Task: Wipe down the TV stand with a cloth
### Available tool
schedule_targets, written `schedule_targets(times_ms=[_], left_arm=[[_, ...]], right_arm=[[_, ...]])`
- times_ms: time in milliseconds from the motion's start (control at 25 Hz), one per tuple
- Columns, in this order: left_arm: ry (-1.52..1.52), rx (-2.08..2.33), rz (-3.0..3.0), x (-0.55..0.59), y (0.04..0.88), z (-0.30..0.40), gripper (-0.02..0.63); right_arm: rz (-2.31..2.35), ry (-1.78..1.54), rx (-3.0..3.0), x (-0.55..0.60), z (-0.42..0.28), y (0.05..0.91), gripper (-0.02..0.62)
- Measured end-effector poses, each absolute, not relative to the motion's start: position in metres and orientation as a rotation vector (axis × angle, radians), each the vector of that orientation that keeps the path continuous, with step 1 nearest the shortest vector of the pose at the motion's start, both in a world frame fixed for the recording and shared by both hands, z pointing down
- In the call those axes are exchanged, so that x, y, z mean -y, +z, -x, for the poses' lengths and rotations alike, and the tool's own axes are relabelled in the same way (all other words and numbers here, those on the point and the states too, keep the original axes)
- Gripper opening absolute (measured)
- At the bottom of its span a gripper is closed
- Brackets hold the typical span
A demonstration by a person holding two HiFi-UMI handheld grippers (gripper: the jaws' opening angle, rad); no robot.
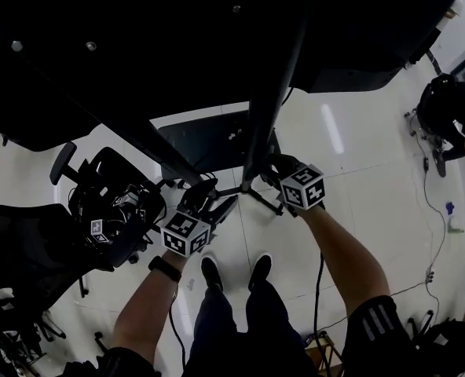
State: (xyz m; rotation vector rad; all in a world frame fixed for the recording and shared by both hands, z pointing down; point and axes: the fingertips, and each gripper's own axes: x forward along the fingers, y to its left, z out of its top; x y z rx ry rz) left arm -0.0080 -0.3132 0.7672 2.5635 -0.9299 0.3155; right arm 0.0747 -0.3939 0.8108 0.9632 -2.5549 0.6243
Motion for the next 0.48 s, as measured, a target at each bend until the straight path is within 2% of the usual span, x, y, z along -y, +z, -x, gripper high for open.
schedule_targets(times_ms=[480], left_arm=[[0.394, 0.932, -2.418, 0.315, 0.881, 0.023, 0.307]], right_arm=[[-0.967, 0.764, 2.388, 0.392, -0.077, 0.946, 0.132]])
